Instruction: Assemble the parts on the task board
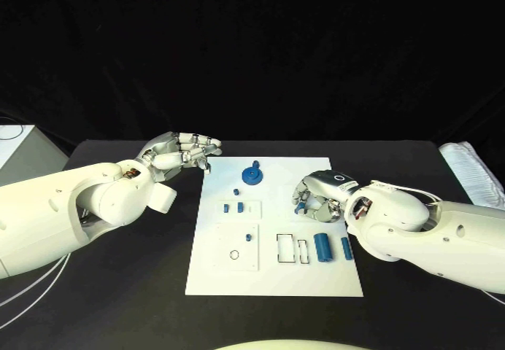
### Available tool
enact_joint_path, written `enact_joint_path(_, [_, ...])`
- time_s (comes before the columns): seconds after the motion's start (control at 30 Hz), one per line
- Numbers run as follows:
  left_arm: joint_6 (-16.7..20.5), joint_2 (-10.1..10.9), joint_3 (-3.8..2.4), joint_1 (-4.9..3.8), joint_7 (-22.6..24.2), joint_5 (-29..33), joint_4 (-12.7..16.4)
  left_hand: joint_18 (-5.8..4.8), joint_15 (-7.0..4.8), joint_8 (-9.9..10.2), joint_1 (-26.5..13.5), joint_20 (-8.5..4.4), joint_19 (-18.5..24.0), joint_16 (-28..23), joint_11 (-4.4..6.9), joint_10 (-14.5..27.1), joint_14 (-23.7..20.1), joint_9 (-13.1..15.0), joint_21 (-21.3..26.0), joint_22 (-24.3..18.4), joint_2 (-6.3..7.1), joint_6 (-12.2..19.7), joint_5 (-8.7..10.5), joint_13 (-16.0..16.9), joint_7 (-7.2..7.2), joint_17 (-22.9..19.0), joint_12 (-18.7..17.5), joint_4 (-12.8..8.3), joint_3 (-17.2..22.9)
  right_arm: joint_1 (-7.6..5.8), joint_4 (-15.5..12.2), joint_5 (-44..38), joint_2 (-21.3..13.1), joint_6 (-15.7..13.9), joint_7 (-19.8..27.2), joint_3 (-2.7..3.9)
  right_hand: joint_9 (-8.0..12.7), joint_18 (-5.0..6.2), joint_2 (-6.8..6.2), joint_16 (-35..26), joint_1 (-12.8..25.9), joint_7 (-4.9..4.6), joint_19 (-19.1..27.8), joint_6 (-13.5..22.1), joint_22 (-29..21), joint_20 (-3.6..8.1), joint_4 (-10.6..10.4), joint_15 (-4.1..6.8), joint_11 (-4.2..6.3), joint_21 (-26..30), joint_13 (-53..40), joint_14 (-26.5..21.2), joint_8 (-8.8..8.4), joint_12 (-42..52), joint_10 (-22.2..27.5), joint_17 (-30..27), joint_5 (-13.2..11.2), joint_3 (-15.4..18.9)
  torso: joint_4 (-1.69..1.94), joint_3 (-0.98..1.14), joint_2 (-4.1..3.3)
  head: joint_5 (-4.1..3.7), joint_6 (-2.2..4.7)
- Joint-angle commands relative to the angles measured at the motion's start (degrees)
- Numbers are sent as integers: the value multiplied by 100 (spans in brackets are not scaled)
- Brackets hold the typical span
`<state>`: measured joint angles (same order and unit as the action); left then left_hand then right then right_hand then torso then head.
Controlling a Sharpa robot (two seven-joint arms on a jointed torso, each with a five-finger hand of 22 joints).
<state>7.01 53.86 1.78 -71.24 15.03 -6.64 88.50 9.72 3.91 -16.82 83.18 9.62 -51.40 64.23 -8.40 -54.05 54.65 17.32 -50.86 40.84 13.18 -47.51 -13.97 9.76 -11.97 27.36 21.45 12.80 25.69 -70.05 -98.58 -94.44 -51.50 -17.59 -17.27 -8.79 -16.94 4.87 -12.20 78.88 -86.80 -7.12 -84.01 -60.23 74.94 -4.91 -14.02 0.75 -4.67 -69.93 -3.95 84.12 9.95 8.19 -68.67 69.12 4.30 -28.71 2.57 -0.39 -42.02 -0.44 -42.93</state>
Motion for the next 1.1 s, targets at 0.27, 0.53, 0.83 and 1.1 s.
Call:
enact_joint_path(0.27, [-93,-2,-4,-3,-4,25,1,77,41,18,49,12,-25,-28,5,27,-3,-9,-20,7,-20,22,2,-6,-5,9,-7,26,-24,34,-5,-138,34,13,4,-11,-61,-124,-40,28,166,7,-198,-160,579,60,231,39,121,-68,-15,174,84,-159,-262,18,-10,-341,4,-2,0,-15,-6])
enact_joint_path(0.53, [-94,2,-4,-3,-22,26,3,77,45,14,30,17,-22,-32,1,34,-7,-10,-15,4,-45,24,2,-4,-9,11,3,57,-30,53,-40,-287,36,-247,-36,-12,-227,-179,124,113,151,59,-266,-405,748,138,706,140,231,-381,-117,207,314,-107,-697,165,-7,-693,8,-2,6,-19,-17])
enact_joint_path(0.83, [-76,0,-4,-3,-31,35,2,77,51,9,-5,23,-18,-36,-1,44,-10,-13,-7,0,-61,27,7,-1,-11,14,17,102,-50,58,-80,-461,56,-410,-118,-11,-323,-194,153,138,290,57,-278,-410,801,156,936,154,249,-459,-194,214,397,-110,-855,212,-13,-876,6,-3,6,-12,-18])
enact_joint_path(1.1, [-73,-9,-4,-3,-35,41,-5,77,51,9,-11,24,-18,-36,-1,45,-10,-13,-5,-1,-63,28,8,0,-11,14,20,109,-54,20,-215,-368,19,-468,-115,-2,-351,-201,152,148,343,55,-285,-406,823,159,998,154,249,-497,-213,218,418,-124,-874,228,-15,-922,6,-6,12,1,-27])
